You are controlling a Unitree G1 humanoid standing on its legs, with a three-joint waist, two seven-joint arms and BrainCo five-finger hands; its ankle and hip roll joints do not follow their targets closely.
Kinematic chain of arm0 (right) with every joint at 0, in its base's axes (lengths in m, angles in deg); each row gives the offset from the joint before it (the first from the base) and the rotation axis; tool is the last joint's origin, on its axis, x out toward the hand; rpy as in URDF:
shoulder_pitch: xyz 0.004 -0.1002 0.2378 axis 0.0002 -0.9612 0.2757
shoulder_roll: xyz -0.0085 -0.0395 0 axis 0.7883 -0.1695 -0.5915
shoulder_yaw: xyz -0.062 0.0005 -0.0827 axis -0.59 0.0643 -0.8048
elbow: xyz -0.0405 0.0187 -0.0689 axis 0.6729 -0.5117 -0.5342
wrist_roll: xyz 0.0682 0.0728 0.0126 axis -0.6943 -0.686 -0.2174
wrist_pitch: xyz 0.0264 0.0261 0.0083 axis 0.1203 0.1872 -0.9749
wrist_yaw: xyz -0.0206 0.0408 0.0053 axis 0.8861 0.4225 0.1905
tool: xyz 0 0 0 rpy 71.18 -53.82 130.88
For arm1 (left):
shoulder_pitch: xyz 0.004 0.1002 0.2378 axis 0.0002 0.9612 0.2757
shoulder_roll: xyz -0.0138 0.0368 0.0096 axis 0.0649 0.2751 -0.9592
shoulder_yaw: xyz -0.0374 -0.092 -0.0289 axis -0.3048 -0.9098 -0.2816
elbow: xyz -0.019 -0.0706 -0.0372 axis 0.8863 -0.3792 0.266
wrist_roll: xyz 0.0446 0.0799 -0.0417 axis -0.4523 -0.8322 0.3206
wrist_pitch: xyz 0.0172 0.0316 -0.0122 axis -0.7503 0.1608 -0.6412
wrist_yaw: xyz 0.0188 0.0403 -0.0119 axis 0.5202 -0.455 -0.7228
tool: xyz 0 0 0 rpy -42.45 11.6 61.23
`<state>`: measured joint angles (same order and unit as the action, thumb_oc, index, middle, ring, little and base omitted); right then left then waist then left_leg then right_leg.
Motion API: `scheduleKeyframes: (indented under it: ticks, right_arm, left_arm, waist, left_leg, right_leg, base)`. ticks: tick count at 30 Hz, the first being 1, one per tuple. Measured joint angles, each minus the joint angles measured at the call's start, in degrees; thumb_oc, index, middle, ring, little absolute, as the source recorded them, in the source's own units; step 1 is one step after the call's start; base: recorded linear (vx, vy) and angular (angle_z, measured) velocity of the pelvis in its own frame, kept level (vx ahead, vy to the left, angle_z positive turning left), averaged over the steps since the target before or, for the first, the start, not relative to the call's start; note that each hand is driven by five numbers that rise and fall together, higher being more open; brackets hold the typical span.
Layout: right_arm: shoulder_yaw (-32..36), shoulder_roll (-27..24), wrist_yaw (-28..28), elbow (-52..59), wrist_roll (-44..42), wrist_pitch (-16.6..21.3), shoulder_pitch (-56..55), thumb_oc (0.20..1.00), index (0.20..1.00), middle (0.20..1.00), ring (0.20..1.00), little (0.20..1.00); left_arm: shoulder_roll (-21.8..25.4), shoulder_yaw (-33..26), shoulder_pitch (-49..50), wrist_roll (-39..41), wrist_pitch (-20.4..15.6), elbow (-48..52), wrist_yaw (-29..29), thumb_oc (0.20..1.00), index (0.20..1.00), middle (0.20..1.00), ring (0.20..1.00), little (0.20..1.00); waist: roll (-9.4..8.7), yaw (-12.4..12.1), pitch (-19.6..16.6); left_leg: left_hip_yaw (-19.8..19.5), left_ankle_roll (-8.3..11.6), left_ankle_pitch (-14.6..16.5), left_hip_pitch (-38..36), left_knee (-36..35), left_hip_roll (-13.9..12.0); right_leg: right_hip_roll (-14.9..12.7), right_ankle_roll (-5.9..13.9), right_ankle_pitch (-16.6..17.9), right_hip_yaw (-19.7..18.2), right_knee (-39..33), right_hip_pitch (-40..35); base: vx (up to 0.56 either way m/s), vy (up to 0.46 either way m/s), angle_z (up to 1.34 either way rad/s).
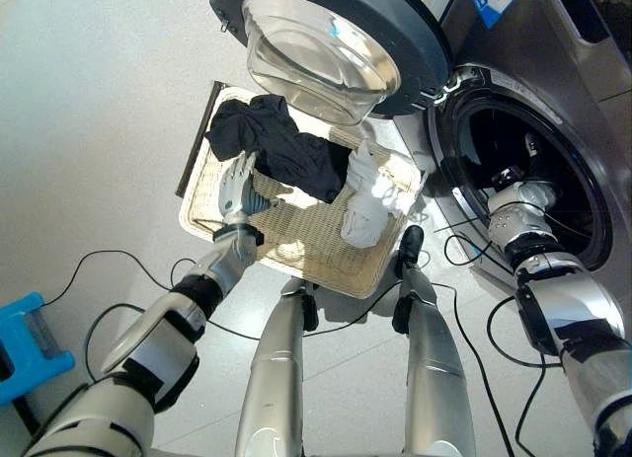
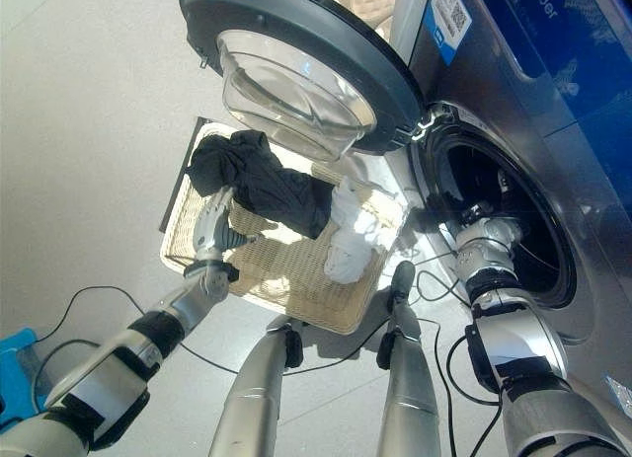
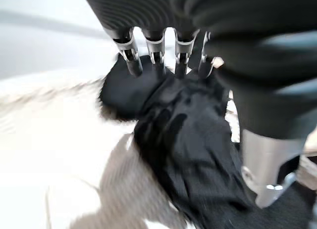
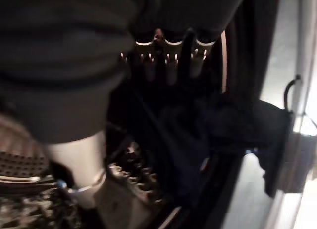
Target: Put the clothes into the washing machine.
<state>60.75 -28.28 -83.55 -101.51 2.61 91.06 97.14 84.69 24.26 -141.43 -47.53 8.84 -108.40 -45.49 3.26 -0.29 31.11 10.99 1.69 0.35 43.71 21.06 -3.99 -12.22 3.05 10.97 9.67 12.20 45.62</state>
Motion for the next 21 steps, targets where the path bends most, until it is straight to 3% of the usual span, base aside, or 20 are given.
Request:
scheduleKeyframes:
  ticks: [6, 11, 21]
  right_arm:
    - [-4.1, 2.8, 4.9, 1.9, 0.0, 1.2, -3.8, 1.0, 1.0, 1.0, 1.0, 1.0]
    - [-6.3, 3.9, 10.0, 7.4, -0.1, 3.8, -8.9, 1.0, 1.0, 1.0, 1.0, 1.0]
    - [-6.3, 4.4, 16.0, 12.6, -5.0, 7.0, -11.6, 1.0, 1.0, 1.0, 1.0, 1.0]
  left_arm:
    - [0.3, 6.2, -4.2, -9.2, 6.1, -9.7, 0.0, 1.0, 1.0, 1.0, 1.0, 1.0]
    - [1.0, 8.4, -4.2, -16.6, 10.9, -13.6, 0.3, 1.0, 1.0, 1.0, 1.0, 1.0]
    - [1.7, 11.6, -5.0, -20.8, 15.5, -14.2, 5.9, 1.0, 1.0, 1.0, 1.0, 1.0]
  waist:
    - [-0.11, 4.1, 0.0]
    - [-0.14, 5.9, 0.0]
    - [-0.23, 6.7, 0.0]
  left_leg:
    - [1.7, 0.24, 0.3, 1.3, -0.5, -0.1]
    - [3.0, 0.77, 1.0, 1.9, -0.4, -1.3]
    - [3.2, 1.25, 0.8, 3.5, -1.6, -2.1]
  right_leg:
    - [0.5, 0.15, 0.2, -2.0, -0.4, 2.7]
    - [1.7, -0.23, 0.5, -2.9, -1.0, 4.0]
    - [2.6, -0.74, 0.9, -2.6, -2.3, 5.4]
  base:
    - [-0.02, 0.079, -0.13]
    - [-0.02, 0.063, -0.19]
    - [0.0, 0.005, -0.02]
